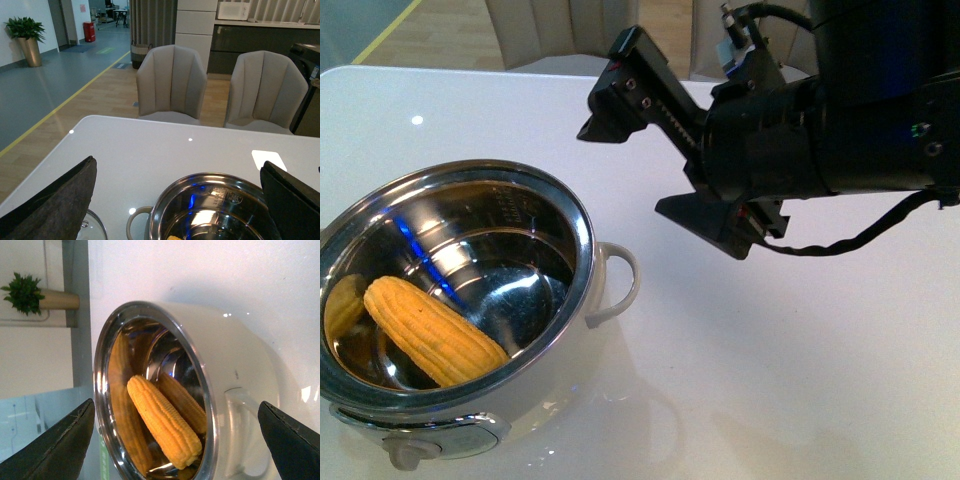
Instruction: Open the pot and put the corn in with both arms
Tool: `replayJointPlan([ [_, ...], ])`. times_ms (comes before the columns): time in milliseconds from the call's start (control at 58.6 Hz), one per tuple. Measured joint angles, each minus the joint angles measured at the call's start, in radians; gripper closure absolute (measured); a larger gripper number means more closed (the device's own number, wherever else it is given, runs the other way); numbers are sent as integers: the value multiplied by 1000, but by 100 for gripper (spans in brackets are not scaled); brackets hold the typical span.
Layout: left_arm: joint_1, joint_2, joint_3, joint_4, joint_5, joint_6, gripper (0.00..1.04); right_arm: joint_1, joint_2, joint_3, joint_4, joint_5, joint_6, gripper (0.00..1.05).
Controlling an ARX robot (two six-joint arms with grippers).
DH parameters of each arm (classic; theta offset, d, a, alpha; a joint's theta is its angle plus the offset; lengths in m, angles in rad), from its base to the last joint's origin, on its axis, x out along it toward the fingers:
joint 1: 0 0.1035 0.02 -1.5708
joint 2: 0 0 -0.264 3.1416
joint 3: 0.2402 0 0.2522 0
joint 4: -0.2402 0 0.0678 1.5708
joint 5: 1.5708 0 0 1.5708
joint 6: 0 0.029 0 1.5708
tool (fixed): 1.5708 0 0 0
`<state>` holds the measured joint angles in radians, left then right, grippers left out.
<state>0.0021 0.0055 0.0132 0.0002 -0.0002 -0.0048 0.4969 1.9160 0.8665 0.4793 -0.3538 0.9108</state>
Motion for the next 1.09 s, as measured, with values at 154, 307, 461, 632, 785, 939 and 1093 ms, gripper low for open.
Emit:
replayJointPlan([
  [154,0,0,0,0,0,0,7,-30,-40,-57,12,63,-36,9],
  [307,0,0,0,0,0,0,7,-69,-85,-95,18,89,-74,9],
  [461,0,0,0,0,0,0,7,-159,-156,-132,25,126,-119,9],
  [632,0,0,0,0,0,0,7,-265,-259,-188,13,182,-209,9],
  [785,0,0,0,0,0,0,7,-357,-419,-274,-23,257,-378,9],
  [939,0,0,0,0,0,0,7,-401,-605,-371,-100,329,-521,9],
  [1093,0,0,0,0,0,0,7,-419,-752,-432,-162,389,-595,9],
])
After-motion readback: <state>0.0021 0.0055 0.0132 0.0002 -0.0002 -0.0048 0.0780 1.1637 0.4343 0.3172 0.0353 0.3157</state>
